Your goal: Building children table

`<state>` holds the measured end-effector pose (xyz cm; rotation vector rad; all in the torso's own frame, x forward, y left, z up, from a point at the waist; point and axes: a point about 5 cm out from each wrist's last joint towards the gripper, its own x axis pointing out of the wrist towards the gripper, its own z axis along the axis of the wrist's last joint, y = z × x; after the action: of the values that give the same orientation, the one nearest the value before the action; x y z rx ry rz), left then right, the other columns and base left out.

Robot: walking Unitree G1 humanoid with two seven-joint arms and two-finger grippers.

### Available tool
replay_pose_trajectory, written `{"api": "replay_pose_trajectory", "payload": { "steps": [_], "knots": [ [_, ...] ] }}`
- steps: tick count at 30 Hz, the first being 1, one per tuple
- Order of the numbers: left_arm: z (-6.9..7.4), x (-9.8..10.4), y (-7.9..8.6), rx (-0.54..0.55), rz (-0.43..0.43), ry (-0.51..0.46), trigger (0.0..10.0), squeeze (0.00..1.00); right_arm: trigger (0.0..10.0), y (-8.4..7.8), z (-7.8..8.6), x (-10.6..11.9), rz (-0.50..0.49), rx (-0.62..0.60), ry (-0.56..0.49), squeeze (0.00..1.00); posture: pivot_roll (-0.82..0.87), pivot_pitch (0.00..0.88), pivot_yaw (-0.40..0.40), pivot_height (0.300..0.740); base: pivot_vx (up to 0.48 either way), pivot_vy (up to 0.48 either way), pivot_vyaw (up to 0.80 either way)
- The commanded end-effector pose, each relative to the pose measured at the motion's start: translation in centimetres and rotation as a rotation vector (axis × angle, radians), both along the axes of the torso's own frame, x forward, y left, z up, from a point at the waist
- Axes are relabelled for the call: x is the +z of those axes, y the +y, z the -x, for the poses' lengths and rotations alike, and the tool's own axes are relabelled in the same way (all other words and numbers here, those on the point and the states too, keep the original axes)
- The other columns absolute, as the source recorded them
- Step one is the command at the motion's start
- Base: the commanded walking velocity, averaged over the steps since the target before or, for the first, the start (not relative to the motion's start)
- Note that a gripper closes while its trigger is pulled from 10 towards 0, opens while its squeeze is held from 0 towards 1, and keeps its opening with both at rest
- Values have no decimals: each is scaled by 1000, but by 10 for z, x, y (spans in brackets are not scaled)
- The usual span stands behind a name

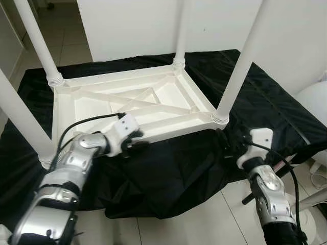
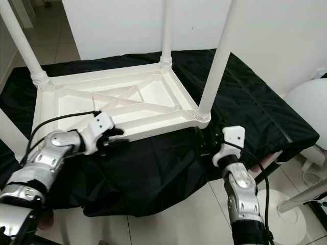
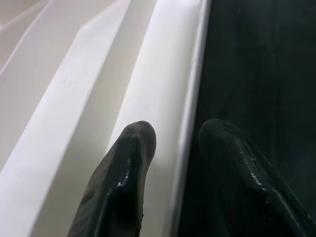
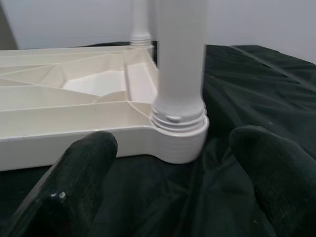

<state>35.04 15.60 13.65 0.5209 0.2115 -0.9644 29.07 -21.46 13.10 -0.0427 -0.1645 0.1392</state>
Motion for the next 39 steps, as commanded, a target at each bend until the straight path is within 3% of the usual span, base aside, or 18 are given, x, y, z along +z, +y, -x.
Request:
{"api": "replay_pose_trajectory", "payload": {
  "steps": [1,5,9,13,14,15,16,17,20,21,26,32,33,35,36,37,38,39],
  "knots": [
    [-14,5,14,316,-21,-163,10000,0,10000,0,2,0,8,-1,-3,0,-86,23,31,740,0,0,0],
    [-17,5,28,387,-69,-170,10000,0,10000,-2,3,0,12,-3,2,0,-86,23,31,740,0,0,0],
    [-21,11,37,464,-47,-170,10000,0,10000,-3,2,1,17,-1,4,0,-77,14,21,740,0,0,0],
    [-21,11,37,458,-58,-168,10000,0,10000,-2,1,1,18,1,6,0,-76,13,19,740,0,0,0],
    [-20,9,36,447,-73,-169,7373,0,10000,-1,1,1,18,3,7,0,-76,13,19,740,0,0,0],
    [-19,6,36,440,-84,-163,2392,0,10000,-1,1,1,18,6,8,0,-76,16,18,740,0,0,0],
    [-18,5,36,437,-90,-160,2392,0,10000,-1,2,1,18,7,8,0,-76,16,18,740,0,0,0],
    [-17,4,36,436,-94,-158,1490,0,10000,0,2,1,19,7,9,0,-76,16,18,740,0,0,0],
    [-17,4,36,436,-95,-157,1490,0,10000,0,2,1,20,7,10,0,-76,16,18,740,0,0,0],
    [-17,3,34,423,-105,-164,0,0,10000,-1,2,0,20,7,11,0,-77,14,18,740,0,0,0],
    [-14,4,12,353,-86,-187,0,0,10000,-1,2,0,24,4,11,0,-85,5,23,740,0,0,0],
    [-12,3,1,330,-72,-190,0,0,10000,-1,2,0,24,5,11,0,-87,3,22,740,0,0,0],
    [-9,3,-14,289,-49,-196,0,0,10000,0,2,0,24,6,11,0,-88,3,22,740,0,0,0],
    [-6,3,-28,256,-21,-199,0,0,10000,0,2,0,25,6,12,0,-88,1,21,740,0,0,0],
    [-3,4,-45,218,10,-206,4588,0,10000,1,1,0,24,7,13,0,-86,0,20,740,0,0,0],
    [-3,4,-45,218,10,-206,4588,0,10000,1,1,0,24,7,13,0,-86,0,20,740,0,0,0],
    [0,5,-58,184,34,-213,10000,0,10000,2,1,-1,25,9,14,0,-86,0,20,740,0,0,0],
    [0,5,-58,184,34,-213,10000,0,10000,2,1,-1,25,9,14,0,-86,0,20,740,0,0,0]
  ]
}}
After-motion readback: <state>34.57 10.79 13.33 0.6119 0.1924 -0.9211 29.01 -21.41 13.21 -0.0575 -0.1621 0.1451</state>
